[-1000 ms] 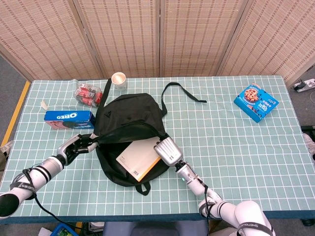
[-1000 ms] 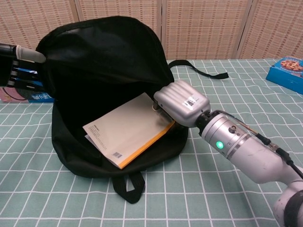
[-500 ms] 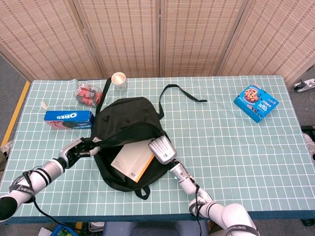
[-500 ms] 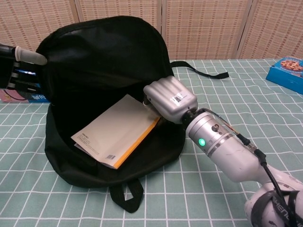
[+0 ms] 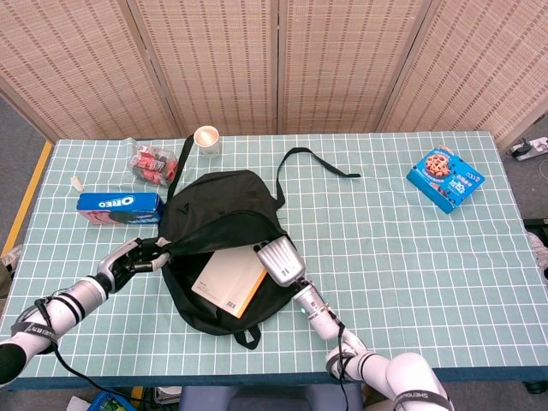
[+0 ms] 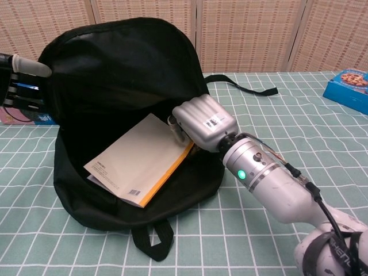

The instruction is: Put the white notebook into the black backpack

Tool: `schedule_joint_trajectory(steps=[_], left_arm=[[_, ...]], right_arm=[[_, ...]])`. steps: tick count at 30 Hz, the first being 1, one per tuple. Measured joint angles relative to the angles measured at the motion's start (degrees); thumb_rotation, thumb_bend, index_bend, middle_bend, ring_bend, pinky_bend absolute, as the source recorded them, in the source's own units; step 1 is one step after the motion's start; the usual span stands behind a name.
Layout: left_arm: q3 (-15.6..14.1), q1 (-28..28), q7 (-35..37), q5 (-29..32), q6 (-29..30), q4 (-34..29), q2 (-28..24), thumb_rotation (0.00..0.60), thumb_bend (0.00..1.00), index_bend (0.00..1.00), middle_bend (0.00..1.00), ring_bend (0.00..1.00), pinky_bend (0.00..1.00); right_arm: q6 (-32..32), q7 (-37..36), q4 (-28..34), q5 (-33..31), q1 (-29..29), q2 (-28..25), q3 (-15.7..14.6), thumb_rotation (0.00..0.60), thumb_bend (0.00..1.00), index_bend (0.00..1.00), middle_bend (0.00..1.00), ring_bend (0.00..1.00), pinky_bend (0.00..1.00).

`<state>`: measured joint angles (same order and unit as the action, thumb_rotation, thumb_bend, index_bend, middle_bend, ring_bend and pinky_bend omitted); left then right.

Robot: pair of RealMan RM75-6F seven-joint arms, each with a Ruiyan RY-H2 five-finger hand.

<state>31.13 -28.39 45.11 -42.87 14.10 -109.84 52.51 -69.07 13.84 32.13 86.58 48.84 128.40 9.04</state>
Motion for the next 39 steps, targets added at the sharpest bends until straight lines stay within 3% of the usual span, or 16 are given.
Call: schedule_joint_trajectory(steps=[2,7,14,23,25,32,35,39], left_arm=[[0.0,0.3,-0.1,-0.5,0.1,0.0,0.1,0.600,0.60,0.76,0.31,0.09,0.10],[0.6,1.5,-0.2,-2.3,0.4,-0.1,0.3,0.578,0.59,0.65,0.25,0.05,0.10],[3.4,5.6,0.2,-7.5,1.1,-1.6,0.7,0.409,0.57,0.37,0.19,0.01,0.10],[5.7,9.9,1.0,-13.8,3.0,-3.9,0.8,0.422,0.33,0.21,0.17,0.01,0.10],[6.1,10.9,1.3,-15.1,3.8,-4.5,0.7,0.427,0.33,0.20,0.17,0.01,0.10],[6.3,13.9,2.3,-21.2,6.3,-5.3,-0.2,0.538,0.33,0.21,0.17,0.01,0.10],[5.5,14.8,1.8,-24.4,8.5,-4.3,-0.3,0.600,0.33,0.22,0.17,0.01,0.10],[3.2,15.5,-0.7,-28.6,13.5,-1.2,0.3,0.600,0.33,0.23,0.17,0.03,0.10]], right_arm=[[-0.7,0.4,2.5,0.6,-0.7,-1.8,-0.7,0.600,0.06,0.25,0.53,0.60,0.86],[-3.1,2.2,11.5,2.5,-2.5,-8.1,-2.5,0.600,0.05,0.24,0.52,0.60,0.85],[-7.9,5.9,30.7,5.8,-6.4,-22.1,-5.2,0.600,0.05,0.24,0.52,0.60,0.85],[-16.7,10.0,50.5,10.1,-14.3,-41.6,-8.4,0.600,0.05,0.28,0.55,0.60,0.85],[-18.8,10.2,52.6,11.0,-15.9,-44.3,-8.8,0.600,0.05,0.29,0.56,0.60,0.85],[-22.1,10.9,57.9,11.6,-21.2,-51.9,-9.5,0.600,0.06,0.35,0.56,0.60,0.85],[-21.3,10.7,59.0,9.5,-22.5,-54.0,-9.5,0.600,0.10,0.39,0.56,0.58,0.78],[-19.1,9.2,60.1,5.4,-24.0,-55.8,-9.5,0.600,0.21,0.43,0.56,0.53,0.68]])
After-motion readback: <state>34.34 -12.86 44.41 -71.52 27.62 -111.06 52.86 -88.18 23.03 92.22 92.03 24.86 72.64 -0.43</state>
